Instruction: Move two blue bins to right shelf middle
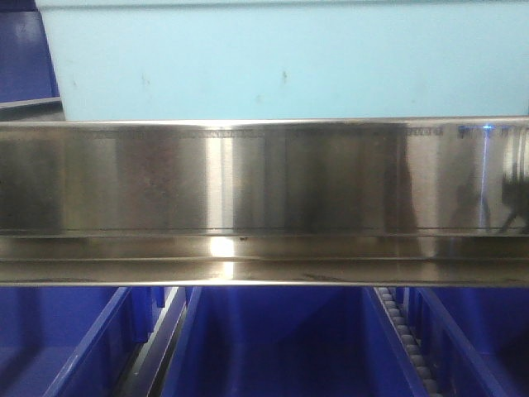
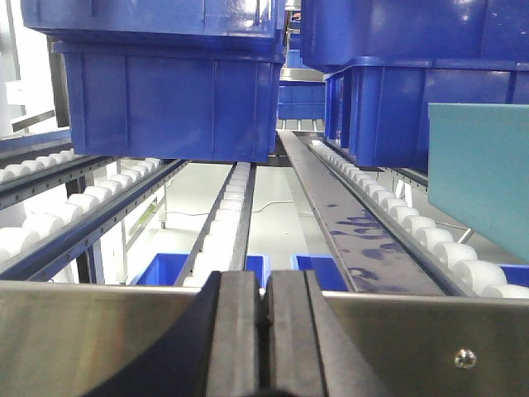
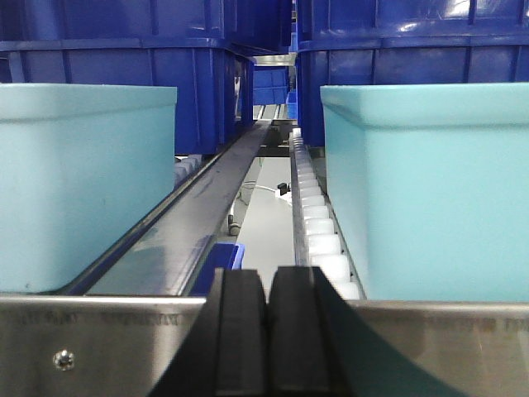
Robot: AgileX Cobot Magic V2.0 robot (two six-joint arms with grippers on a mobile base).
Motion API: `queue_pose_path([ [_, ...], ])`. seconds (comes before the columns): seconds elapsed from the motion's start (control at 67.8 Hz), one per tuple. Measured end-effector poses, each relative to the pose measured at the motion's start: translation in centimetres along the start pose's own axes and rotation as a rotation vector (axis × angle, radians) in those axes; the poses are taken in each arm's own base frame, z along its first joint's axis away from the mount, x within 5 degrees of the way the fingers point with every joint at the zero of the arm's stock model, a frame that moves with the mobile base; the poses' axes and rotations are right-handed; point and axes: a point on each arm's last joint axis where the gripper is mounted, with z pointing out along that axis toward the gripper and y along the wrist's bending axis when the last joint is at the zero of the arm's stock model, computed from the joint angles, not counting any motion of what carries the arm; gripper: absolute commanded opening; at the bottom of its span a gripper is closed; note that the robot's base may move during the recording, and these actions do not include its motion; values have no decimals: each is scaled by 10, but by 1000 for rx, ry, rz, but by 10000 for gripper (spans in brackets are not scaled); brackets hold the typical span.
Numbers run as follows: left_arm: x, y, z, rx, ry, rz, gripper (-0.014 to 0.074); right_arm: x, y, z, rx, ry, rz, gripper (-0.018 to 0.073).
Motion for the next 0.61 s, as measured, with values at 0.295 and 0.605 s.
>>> queue_pose_path([
  [0.295, 0, 0, 0, 0, 0, 0, -111, 0, 0, 0, 0, -2, 0, -162],
  [0.605, -6, 0, 0, 0, -63, 0, -111, -8, -1, 0, 7, -88, -2, -162],
])
